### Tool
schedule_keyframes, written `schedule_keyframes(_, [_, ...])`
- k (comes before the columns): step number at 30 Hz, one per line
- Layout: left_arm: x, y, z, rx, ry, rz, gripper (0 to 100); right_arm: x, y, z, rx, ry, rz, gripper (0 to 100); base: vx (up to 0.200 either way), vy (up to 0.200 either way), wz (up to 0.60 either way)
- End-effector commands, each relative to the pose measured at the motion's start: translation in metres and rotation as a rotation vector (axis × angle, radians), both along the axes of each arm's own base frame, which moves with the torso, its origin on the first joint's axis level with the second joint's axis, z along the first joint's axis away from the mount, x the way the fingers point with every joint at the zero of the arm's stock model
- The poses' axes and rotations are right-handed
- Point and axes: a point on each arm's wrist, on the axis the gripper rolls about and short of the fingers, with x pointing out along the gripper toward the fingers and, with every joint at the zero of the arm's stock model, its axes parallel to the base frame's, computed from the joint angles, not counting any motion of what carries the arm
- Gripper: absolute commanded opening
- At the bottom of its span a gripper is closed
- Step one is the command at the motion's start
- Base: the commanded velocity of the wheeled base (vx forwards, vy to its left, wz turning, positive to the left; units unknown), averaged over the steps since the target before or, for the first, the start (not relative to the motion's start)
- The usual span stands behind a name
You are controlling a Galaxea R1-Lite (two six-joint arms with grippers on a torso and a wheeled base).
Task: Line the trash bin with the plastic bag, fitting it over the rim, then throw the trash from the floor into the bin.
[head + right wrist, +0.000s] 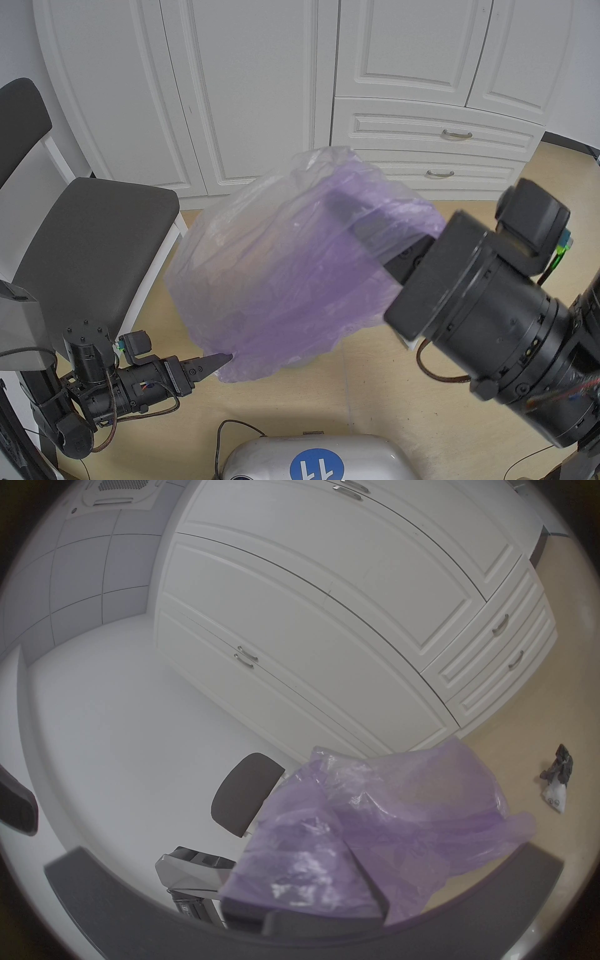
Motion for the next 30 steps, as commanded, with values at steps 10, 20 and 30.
schedule_keyframes(10, [0.004, -0.003, -0.007, 0.007, 0.024, -0.004, 100, -0.023, 0.024, -0.013, -0.007, 0.052, 0.123, 0, 0.0, 0.0, 0.0])
schedule_keyframes(20, [-0.001, -0.01, -0.009, 0.014, 0.038, -0.042, 100, -0.025, 0.035, -0.021, 0.024, 0.072, 0.151, 0, 0.0, 0.0, 0.0])
schedule_keyframes(30, [-0.005, -0.014, -0.012, 0.026, 0.048, -0.066, 100, -0.016, 0.054, -0.04, 0.058, 0.132, 0.165, 0, 0.0, 0.0, 0.0])
